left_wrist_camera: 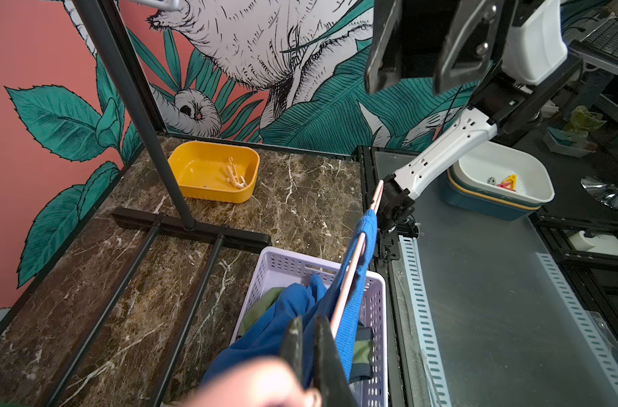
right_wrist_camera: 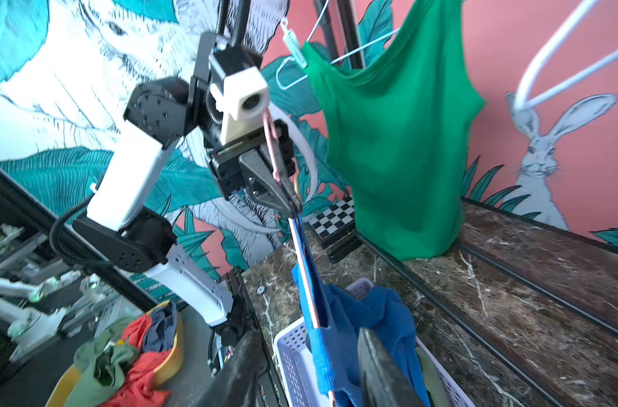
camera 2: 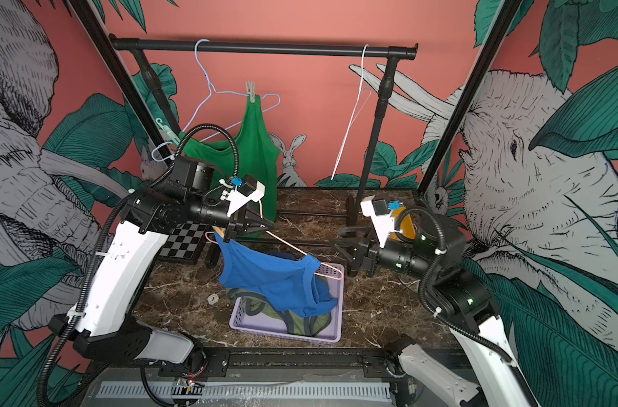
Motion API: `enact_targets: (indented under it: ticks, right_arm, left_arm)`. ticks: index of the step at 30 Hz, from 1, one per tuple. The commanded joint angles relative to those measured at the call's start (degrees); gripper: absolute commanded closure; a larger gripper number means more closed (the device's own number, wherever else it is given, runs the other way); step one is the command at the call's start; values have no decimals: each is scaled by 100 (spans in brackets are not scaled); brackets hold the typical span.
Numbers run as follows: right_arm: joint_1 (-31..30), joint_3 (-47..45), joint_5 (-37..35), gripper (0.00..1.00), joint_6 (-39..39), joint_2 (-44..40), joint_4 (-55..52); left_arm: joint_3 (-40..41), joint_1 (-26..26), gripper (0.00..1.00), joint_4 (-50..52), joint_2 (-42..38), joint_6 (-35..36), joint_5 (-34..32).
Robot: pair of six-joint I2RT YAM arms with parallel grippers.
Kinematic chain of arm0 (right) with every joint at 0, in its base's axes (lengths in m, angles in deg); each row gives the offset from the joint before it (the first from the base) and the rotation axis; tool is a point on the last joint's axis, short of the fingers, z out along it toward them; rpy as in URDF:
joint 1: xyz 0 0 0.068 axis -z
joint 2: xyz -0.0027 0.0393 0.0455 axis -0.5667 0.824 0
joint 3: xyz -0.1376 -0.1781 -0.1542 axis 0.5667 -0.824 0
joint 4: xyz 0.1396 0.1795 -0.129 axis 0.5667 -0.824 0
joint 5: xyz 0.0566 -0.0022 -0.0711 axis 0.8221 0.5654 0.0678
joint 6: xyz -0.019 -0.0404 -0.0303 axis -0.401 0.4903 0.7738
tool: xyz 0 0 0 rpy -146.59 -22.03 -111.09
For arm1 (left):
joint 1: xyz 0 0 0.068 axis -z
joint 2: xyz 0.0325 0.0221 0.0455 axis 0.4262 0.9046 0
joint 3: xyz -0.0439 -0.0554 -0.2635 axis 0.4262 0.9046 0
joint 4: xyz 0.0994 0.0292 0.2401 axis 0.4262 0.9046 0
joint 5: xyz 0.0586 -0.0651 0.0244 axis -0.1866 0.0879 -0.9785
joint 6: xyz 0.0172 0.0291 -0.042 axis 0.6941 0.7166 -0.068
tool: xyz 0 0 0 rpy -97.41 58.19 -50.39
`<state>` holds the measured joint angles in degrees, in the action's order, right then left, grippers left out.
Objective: Remove the clothespins securing tank tops to the hanger
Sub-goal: Adjust the hanger.
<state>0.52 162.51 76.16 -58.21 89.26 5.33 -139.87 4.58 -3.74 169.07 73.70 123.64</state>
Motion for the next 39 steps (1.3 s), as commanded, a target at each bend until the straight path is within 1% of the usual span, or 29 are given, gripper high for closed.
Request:
enact_targets:
  ticks: [1,4,6,8,10,15,18,19,21,22,24,26,29,33,38,39]
  right_arm:
    - [-705,378,-492,54,695,592,-340]
    - [-1140,792,-874,54,1006,1068,-499]
    - [-1299,1053,-936,54,1167,1351,-667]
    - [-1452,1298,-1176,54,1321,1603,-849]
    - [-1538,1373,-1313,54,1428,1707,-886]
    - [-1552,1408,-1218,57,1496,1809,-878]
    - [-1557,1402,-1024,61,1518,1870,-887]
    - [-1555,1384,-983,64,1517,1881,-869]
    - [-1557,1338,-967,68,1503,1884,-812]
    - [-1557,1329,-994,73,1510,1884,-789]
    - [-1557,1313,-1017,75,1487,1874,-736]
    - [-1557,1308,-945,80,1499,1863,-708]
    - [-1557,1299,-932,84,1484,1890,-654]
    - [-1557,1289,-859,81,1472,1965,-619]
    - [-1557,1277,-945,82,1482,2007,-601]
    - [-1557,1269,-936,85,1482,2005,-592]
  left_arm:
    - [-198,26,100,47,-81,-5,191]
    - [-192,34,100,45,-100,-37,283]
    - [-213,34,100,62,-100,-45,332]
    - [-258,41,100,96,-75,-44,375]
    - [-269,51,100,107,-54,-51,426]
    - [-281,69,100,141,-65,-56,570]
    - [-329,70,100,142,-73,-70,608]
    - [-348,70,100,146,-74,-67,601]
    - [-365,70,100,142,-74,-85,634]
    - [-364,70,100,138,-82,-82,648]
    - [-359,70,100,139,-91,-81,662]
    - [-352,70,100,138,-92,-84,667]
    - [-349,77,100,136,-100,-87,695]
    - [-385,90,100,95,-91,-127,707]
    - [-379,105,100,90,-78,-130,706]
    - [-383,105,100,90,-70,-124,707]
